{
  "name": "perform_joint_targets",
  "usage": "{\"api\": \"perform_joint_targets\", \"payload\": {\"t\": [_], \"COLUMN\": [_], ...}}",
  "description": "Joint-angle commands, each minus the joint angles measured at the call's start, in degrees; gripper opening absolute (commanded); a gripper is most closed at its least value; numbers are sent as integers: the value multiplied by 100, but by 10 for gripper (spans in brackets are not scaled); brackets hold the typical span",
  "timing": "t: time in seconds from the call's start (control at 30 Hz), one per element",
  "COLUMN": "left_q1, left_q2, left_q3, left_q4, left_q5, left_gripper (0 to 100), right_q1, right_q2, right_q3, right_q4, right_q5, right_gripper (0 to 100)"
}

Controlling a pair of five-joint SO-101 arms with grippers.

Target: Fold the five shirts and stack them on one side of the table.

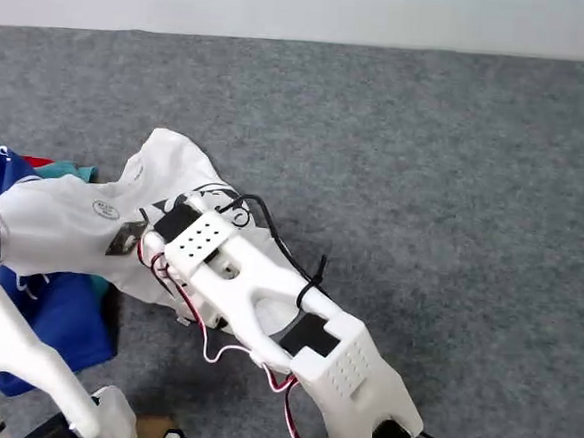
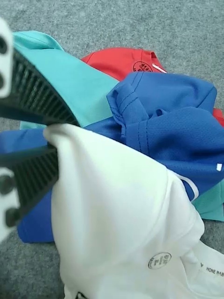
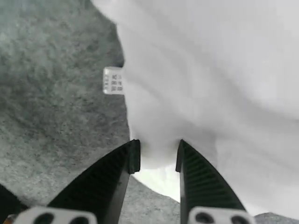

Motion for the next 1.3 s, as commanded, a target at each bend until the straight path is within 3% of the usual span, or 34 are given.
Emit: {"api": "perform_joint_targets", "payload": {"t": [0.0,0.4,0.53,0.6,0.97,1.27], "left_q1": [-18,-18,-18,-18,0,501], "left_q2": [-53,-53,-53,-53,-53,-105], "left_q3": [-31,-31,-22,-22,-22,-66], "left_q4": [-123,-123,-123,-123,-123,-79], "left_q5": [53,53,53,53,53,62], "left_gripper": [5,5,5,5,5,5], "right_q1": [-242,-435,-277,-145,523,593], "right_q2": [-13,593,541,426,-752,-1473], "right_q3": [-281,-290,-475,-633,-1371,-1380], "right_q4": [215,4,-22,31,822,840], "right_q5": [70,79,79,88,281,281], "right_gripper": [141,138,47,9,10,10]}}
